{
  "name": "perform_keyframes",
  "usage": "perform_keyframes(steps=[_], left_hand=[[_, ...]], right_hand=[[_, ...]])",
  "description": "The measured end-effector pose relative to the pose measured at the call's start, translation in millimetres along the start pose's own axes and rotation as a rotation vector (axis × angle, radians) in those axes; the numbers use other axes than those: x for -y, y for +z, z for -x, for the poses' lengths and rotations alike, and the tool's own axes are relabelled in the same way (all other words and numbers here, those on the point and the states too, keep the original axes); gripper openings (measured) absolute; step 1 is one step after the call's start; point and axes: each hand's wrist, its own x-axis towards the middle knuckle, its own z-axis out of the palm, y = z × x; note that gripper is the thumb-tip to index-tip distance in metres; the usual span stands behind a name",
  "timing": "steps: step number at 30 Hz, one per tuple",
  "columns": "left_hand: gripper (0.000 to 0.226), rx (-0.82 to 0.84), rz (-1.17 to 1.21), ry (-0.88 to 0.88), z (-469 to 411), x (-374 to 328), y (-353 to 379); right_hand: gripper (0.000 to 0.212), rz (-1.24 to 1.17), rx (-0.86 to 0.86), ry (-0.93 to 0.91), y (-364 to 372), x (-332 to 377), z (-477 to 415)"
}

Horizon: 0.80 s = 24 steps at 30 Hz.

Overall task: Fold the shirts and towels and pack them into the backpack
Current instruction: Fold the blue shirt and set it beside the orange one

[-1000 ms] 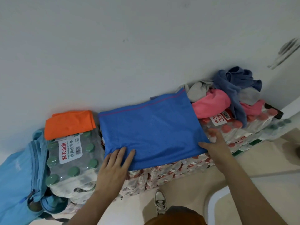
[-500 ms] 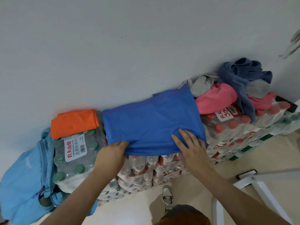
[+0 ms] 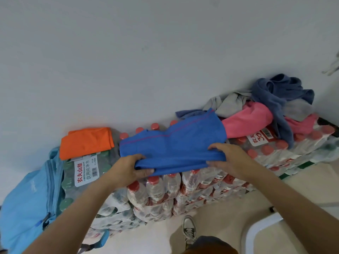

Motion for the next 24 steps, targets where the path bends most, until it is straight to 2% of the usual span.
perform_keyframes(steps=[2, 4, 6, 8, 10, 13, 16, 18, 20, 22, 24], left_hand=[[0.028, 0.081, -0.014, -0.005, 3, -2, -10], [0.016, 0.046, 0.016, 0.019, 8, -7, -24], [0.018, 0.018, 0.103, 0.047, 19, -13, -45], [0.014, 0.032, 0.176, 0.086, 31, -22, -69], [0.011, 0.041, 0.374, 0.161, 46, -35, -94], [0.038, 0.092, 0.731, 0.230, 56, -50, -125], [0.060, 0.107, 0.832, 0.195, 41, -45, -138], [0.060, 0.093, 0.814, 0.068, 20, -33, -132], [0.042, 0.052, 0.782, -0.083, -5, -15, -117], [0.024, -0.050, 0.603, -0.206, -32, 4, -96], [0.020, -0.146, 0.386, -0.288, -56, 20, -73]], right_hand=[[0.029, 0.136, 0.141, -0.064, -12, 2, -1], [0.013, 0.167, 0.139, -0.109, -29, 9, 1], [0.007, 0.117, 0.099, -0.081, -56, 22, 6], [0.013, 0.015, 0.102, -0.028, -91, 37, 17], [0.017, -0.044, 0.114, -0.020, -124, 52, 29], [0.017, -0.243, 0.073, -0.045, -162, 56, 26], [0.015, -0.437, 0.132, -0.016, -180, 51, -5], [0.017, -0.442, 0.185, 0.048, -170, 46, -35], [0.021, -0.412, 0.228, 0.162, -143, 34, -71], [0.010, -0.350, 0.249, 0.241, -105, 16, -106], [0.011, -0.333, 0.218, 0.365, -66, -2, -137]])
